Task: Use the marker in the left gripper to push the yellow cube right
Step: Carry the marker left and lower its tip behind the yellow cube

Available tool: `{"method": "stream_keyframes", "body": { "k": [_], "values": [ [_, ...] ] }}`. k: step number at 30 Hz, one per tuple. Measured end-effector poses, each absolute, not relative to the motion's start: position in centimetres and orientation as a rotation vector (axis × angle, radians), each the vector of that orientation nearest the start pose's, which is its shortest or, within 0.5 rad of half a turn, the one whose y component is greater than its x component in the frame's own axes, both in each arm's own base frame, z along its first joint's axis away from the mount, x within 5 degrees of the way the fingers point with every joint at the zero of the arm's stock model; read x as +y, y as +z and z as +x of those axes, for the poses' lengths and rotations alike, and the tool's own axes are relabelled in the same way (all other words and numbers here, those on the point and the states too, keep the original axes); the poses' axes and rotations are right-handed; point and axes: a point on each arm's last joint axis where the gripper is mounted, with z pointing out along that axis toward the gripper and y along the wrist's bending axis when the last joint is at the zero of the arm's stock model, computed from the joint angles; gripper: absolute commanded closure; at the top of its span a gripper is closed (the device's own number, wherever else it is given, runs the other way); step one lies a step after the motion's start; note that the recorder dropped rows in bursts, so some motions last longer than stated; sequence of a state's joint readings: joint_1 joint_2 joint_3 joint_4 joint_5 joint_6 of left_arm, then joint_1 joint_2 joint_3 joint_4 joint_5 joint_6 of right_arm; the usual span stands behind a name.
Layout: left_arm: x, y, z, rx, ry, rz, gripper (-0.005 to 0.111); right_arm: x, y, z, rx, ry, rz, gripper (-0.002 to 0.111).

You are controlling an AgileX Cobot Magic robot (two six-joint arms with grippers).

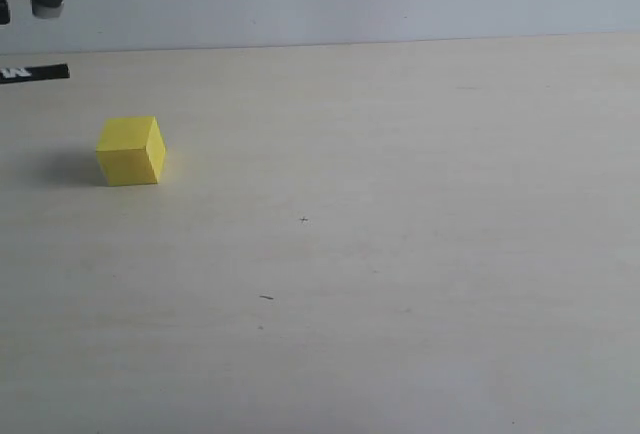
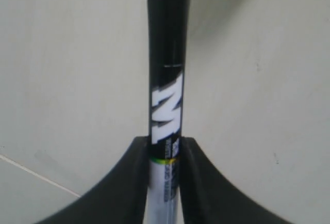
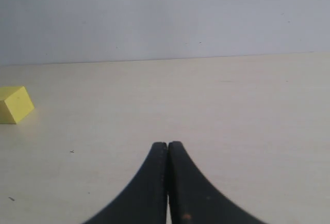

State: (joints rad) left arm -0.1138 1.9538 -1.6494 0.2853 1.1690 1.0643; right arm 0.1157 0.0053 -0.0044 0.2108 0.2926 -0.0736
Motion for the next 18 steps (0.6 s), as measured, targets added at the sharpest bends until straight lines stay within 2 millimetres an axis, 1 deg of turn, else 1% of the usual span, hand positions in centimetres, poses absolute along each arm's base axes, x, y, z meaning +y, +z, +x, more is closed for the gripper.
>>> {"method": "stream_keyframes", "body": {
  "k": [3, 5, 9, 11, 14, 18],
  "values": [
    [-1.2, 23.7, 40.9, 2.405, 0.517, 1.879, 0.107, 1.2, 18.8, 5.4, 1.776, 0.23, -0.032, 0.108],
    [-0.6, 22.9, 41.2, 2.368, 0.525, 1.867, 0.107, 1.2, 18.8, 5.4, 1.776, 0.23, -0.032, 0.108],
    [1.1, 21.1, 41.9, 2.383, 0.516, 1.84, 0.107, 1.2, 18.8, 5.4, 1.776, 0.23, -0.032, 0.108],
    [1.7, 20.3, 42.1, 2.37, 0.504, 1.888, 0.107, 1.2, 18.8, 5.4, 1.776, 0.23, -0.032, 0.108],
    [1.7, 18.8, 42.4, 2.301, 0.453, 2.015, 0.107, 1.2, 18.8, 5.4, 1.776, 0.23, -0.032, 0.108],
    [1.4, 16.6, 43.0, 2.239, 0.407, 2.083, 0.107, 1.2, 18.8, 5.4, 1.776, 0.23, -0.032, 0.108]
  ]
}}
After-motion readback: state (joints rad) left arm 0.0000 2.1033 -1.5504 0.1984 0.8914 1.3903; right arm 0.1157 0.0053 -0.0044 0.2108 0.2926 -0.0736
